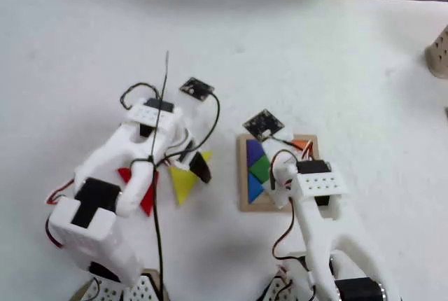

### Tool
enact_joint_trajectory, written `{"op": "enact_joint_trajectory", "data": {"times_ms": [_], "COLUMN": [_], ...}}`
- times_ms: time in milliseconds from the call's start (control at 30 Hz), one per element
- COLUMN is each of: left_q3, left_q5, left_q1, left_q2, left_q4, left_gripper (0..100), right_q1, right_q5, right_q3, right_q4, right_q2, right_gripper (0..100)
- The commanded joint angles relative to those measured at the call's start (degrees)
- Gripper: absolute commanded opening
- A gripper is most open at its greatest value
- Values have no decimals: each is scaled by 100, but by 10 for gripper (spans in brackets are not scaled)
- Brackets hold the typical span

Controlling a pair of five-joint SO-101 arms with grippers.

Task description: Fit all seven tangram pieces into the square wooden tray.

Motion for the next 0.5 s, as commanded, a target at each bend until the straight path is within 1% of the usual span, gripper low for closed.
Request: {"op": "enact_joint_trajectory", "data": {"times_ms": [0,200,467], "left_q3": [70,70,79], "left_q5": [-62,-62,-62], "left_q1": [145,145,154], "left_q2": [40,40,40], "left_q4": [88,70,70], "left_gripper": [406,277,268], "right_q1": [-57,-57,-48], "right_q5": [79,62,62], "right_q3": [-18,-18,-18], "right_q4": [-84,-92,-92], "right_q2": [-180,-180,-180], "right_gripper": [18,18,18]}}
